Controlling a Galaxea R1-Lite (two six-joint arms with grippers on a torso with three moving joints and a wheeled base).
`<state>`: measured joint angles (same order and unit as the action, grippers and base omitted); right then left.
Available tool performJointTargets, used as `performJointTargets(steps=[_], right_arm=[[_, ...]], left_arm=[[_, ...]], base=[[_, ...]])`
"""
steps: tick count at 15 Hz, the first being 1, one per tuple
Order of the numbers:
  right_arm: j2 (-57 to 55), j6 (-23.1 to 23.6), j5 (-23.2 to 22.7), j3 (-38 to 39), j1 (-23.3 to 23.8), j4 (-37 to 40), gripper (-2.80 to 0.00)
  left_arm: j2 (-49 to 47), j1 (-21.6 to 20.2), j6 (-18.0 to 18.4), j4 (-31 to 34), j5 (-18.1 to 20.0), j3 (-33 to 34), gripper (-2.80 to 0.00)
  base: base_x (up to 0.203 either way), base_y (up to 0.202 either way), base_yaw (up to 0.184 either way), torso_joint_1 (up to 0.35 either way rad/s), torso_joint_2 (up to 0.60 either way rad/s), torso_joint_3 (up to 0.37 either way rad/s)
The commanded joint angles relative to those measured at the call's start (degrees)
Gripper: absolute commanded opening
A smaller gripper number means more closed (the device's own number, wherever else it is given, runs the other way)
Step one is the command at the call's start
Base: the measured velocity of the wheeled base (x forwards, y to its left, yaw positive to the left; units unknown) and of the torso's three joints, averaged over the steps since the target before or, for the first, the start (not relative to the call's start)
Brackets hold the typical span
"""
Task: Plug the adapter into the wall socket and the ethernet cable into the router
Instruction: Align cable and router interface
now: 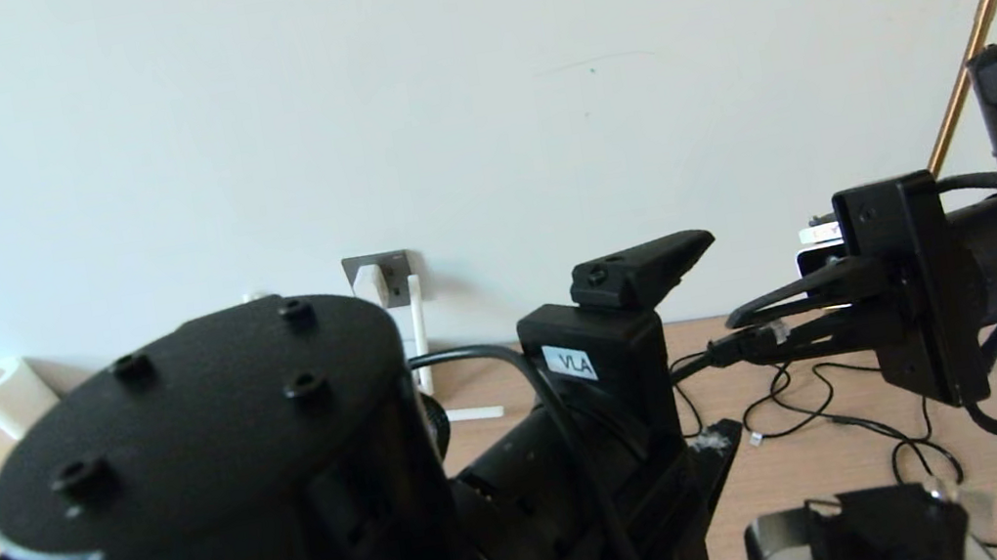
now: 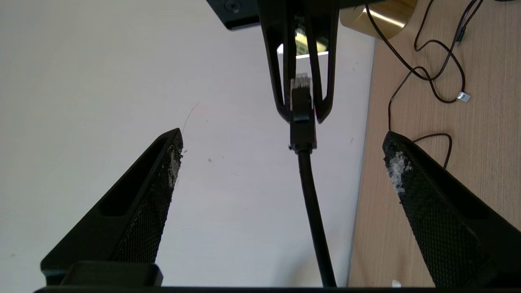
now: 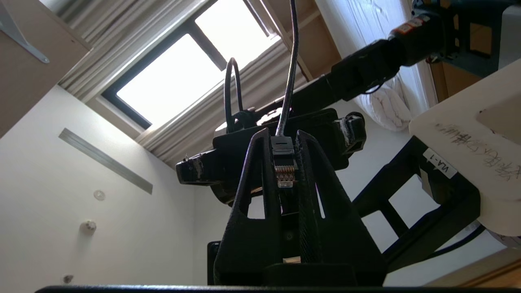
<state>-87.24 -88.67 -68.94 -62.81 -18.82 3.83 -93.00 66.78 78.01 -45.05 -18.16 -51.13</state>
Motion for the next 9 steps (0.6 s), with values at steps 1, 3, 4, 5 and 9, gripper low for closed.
performJointTargets(steps=[1,3,4,5,9], right_arm=[[-1.19,-0.45,-1.28,-0.21,-0.02,-0.04,-2.80],[-1.27,-0.45,-1.72,0.05,-0.07,-1.26,-2.80],[-1.27,-0.45,-1.72,0.05,-0.07,-1.53,-2.80],[-1.27,-0.45,-1.72,0.05,-0.07,-1.54,-2.80],[-1.18,-0.45,-1.72,0.23,-0.07,-1.61,-2.80]], left_arm=[[0.35,0.02,0.28,-0.21,-0.12,-0.03,0.00],[0.63,0.02,0.13,-0.29,-0.12,0.06,0.00],[0.63,0.02,0.05,-0.39,-0.12,0.15,0.00],[0.63,0.02,0.04,-0.48,-0.12,0.24,0.00],[0.10,0.02,-0.23,-0.65,-0.03,0.91,0.00]], base=[[0.000,0.000,0.000,0.000,0.00,0.000],[0.000,0.000,0.000,0.000,0.00,0.000],[0.000,0.000,0.000,0.000,0.00,0.000],[0.000,0.000,0.000,0.000,0.00,0.000],[0.000,0.000,0.000,0.000,0.00,0.000]])
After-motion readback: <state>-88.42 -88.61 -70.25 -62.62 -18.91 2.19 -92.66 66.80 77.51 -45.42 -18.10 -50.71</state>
